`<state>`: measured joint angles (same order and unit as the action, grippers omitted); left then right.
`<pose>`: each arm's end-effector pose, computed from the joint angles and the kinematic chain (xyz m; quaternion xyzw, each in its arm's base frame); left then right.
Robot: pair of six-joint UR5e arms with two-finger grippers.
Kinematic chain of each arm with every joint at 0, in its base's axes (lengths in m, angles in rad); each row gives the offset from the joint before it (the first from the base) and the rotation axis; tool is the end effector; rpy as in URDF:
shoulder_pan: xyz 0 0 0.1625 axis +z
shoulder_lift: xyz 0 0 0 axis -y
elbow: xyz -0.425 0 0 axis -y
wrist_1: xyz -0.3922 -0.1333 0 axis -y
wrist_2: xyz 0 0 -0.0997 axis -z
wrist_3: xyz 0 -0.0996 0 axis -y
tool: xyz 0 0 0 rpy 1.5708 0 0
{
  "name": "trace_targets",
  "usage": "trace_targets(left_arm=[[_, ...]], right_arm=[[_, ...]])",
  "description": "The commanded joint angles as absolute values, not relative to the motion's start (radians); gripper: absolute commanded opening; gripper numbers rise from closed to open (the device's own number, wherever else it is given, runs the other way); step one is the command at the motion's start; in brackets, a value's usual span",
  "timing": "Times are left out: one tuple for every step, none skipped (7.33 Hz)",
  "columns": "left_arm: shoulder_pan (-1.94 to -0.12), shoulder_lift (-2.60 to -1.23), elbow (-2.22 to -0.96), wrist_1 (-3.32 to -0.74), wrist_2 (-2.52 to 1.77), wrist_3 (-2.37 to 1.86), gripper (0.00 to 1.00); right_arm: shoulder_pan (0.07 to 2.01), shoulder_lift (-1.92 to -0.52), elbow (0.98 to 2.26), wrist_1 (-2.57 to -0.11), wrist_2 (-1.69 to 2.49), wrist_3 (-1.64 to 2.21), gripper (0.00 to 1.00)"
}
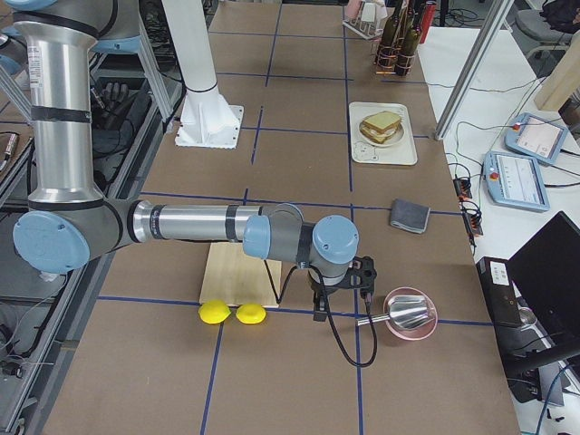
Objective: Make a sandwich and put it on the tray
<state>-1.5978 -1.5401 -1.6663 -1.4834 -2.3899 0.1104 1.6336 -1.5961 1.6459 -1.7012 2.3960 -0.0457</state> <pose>-0.0734 -0.4747 0.6321 0.0170 0.3979 0.0337 0.9166 0.0898 -0.4702 0.6432 -0.0151 -0.4021 0.0240 0.9152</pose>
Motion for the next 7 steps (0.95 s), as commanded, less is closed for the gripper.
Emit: trace_targets(left_arm=[[-1.598, -1.540, -1.667, -1.483, -2.388, 0.110, 1.00], [-1.598, -1.540, -1.667, -1.483, -2.388, 0.110, 1.00], [-1.598, -1.540, -1.669, -1.483, -2.388, 0.110, 1.00], [-1.597, -1.540, -1.667, -1.483, -2.388, 0.110, 1.00], [-1.597, -1.540, -1.664, -1.483, -2.390, 0.110, 1.00], [-1.597, -1.540, -1.666, -1.483, -2.390, 0.112, 1.00], [-1.597, -1.542, -1.664, -1.483, -2.390, 0.110, 1.00]], right_arm=[[1.634, -1.597, 1.646, -1.701, 2.396, -0.044, 1.00], [1.634, -1.595, 1.647, -1.701, 2.396, -0.044, 1.00], [1.634, -1.595, 1.649, -1.701, 2.396, -0.044, 1.00], [1.634, -1.592, 1.649, -1.701, 2.396, -0.044, 1.00], [1.634, -1.589, 1.648, -1.700, 2.395, -0.043, 1.00], [1.634, -1.588, 1.647, -1.700, 2.395, -0.041, 1.00], [1.634, -1.588, 1.647, -1.700, 2.395, -0.040, 1.00]])
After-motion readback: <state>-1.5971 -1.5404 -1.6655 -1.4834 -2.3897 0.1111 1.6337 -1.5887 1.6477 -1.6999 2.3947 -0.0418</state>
